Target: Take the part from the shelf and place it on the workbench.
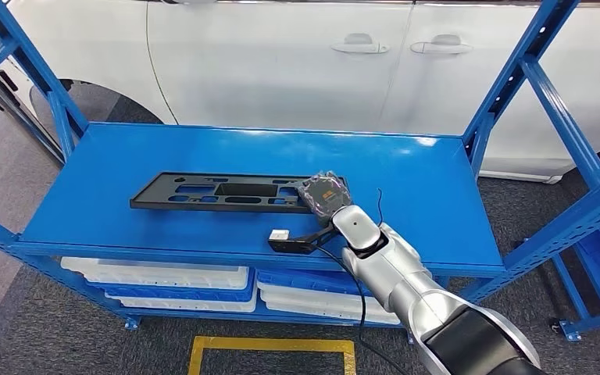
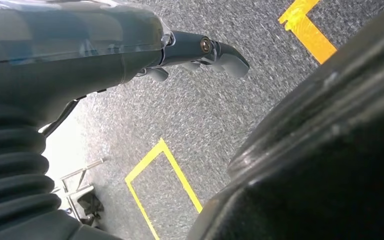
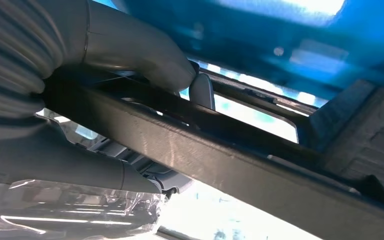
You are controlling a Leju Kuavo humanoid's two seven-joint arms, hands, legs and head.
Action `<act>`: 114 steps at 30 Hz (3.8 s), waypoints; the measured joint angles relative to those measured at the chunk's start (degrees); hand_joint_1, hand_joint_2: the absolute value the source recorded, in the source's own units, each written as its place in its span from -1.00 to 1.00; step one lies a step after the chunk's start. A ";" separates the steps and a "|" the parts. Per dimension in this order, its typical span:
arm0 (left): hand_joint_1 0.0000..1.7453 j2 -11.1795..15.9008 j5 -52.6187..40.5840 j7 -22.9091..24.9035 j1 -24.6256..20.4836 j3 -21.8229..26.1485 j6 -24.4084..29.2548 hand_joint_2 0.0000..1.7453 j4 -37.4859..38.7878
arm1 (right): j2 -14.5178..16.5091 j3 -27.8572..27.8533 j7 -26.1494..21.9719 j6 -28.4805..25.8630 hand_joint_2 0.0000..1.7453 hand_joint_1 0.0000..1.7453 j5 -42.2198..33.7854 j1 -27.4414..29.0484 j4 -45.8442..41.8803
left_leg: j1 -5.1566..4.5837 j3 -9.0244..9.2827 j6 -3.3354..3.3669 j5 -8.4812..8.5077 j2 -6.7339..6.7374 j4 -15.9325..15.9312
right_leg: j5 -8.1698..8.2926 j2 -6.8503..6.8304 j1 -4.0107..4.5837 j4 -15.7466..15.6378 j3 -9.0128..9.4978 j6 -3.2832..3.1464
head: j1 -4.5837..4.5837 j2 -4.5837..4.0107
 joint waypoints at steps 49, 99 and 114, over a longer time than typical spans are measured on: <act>-1.00 0.09 3.81 -1.14 0.75 -0.01 1.91 0.50 -0.06 | -2.54 -9.27 -18.12 42.69 1.00 0.47 -92.76 4.27 -46.33 | 0.32 -0.97 -2.75 0.27 -0.13 2.24 | 2.19 0.54 0.50 -10.83 6.39 -1.97 | -0.02 0.00; -1.00 -1.14 6.45 -2.46 -2.67 2.03 3.70 1.00 -0.09 | -10.96 -7.23 -12.13 48.32 1.00 0.50 -114.89 20.08 -75.28 | 0.52 -0.89 -2.44 -0.25 -0.36 0.75 | 1.66 0.24 -0.37 -9.64 5.47 -1.22 | 0.00 0.00; -1.00 -1.07 7.50 -2.80 -2.51 2.03 5.17 1.00 -0.09 | -12.08 -6.81 -13.34 47.43 1.00 0.50 -114.66 20.29 -75.19 | -0.02 -1.06 -1.27 -0.24 -0.18 0.91 | 1.85 0.03 0.52 -10.06 5.68 -1.63 | -0.01 0.00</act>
